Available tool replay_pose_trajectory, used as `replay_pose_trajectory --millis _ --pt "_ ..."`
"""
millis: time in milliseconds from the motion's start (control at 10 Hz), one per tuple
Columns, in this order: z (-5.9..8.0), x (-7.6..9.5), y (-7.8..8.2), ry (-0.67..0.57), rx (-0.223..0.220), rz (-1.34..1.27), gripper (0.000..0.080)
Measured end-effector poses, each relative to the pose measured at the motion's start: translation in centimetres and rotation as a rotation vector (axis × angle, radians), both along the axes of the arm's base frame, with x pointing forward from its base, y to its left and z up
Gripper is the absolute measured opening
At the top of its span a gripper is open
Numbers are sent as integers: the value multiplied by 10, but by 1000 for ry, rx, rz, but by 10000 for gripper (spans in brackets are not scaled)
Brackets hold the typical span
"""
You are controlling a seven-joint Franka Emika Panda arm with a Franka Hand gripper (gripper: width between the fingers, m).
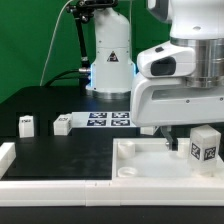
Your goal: Assemble one leg
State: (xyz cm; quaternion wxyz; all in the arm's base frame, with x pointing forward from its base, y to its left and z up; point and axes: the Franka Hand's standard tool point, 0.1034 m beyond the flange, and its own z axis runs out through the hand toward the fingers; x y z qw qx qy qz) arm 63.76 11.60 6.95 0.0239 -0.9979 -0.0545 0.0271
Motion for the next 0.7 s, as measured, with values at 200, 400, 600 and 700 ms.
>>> replay_pose_trajectory --millis 200,400,600,700 --pt "1 1 0 -9 5 126 649" --pt "3 2 2 -13 8 168 526" --pt "2 1 1 -12 8 167 391" --pt "2 1 1 -12 8 167 290"
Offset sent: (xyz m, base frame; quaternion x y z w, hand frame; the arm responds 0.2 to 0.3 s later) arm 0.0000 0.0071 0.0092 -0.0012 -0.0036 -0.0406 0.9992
